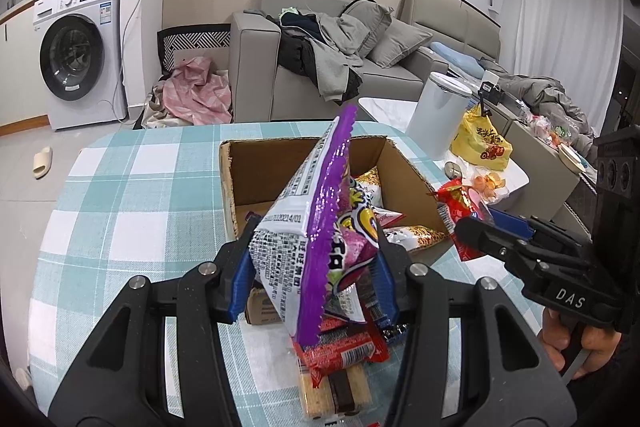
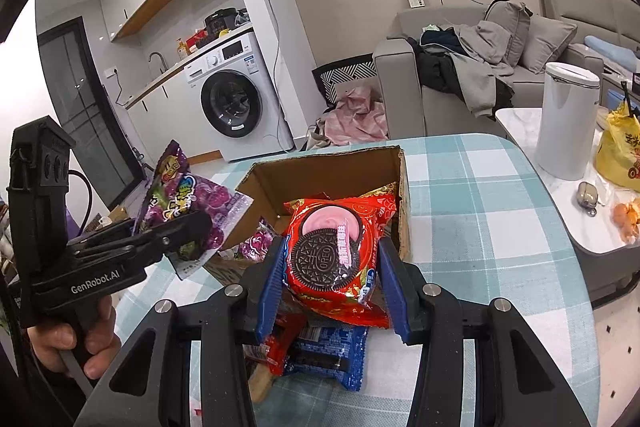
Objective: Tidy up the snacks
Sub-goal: 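Lift both held packs and carry them over the box, then open both tools to drop the white bag and red Oreo pack into the box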
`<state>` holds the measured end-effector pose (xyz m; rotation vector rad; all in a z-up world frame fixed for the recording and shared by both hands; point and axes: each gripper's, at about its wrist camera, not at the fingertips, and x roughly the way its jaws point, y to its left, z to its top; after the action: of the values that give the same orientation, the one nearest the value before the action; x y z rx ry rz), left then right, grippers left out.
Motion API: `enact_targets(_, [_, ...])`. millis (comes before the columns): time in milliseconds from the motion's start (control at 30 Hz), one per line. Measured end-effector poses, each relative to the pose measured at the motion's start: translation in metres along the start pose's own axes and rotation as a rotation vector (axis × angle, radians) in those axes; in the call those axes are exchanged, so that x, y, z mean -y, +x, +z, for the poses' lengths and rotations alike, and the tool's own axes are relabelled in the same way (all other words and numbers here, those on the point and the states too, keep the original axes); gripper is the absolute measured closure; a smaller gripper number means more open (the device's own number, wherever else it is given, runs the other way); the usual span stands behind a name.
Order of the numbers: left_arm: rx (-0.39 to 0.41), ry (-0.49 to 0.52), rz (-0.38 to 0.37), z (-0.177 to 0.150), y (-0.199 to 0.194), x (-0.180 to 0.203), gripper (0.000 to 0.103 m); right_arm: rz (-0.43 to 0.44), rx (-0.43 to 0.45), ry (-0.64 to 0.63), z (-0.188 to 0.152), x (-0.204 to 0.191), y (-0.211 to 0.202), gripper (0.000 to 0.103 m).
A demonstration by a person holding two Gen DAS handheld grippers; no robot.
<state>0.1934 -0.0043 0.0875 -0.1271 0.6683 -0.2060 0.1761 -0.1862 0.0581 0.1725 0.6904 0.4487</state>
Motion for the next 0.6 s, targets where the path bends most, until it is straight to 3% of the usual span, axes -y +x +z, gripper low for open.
enact_targets(600, [-0.03, 0.006, 0.006, 0.01, 0.05, -0.004, 0.056, -0.01, -0.019, 0.018, 0.008, -0.005, 0.037, 0.057])
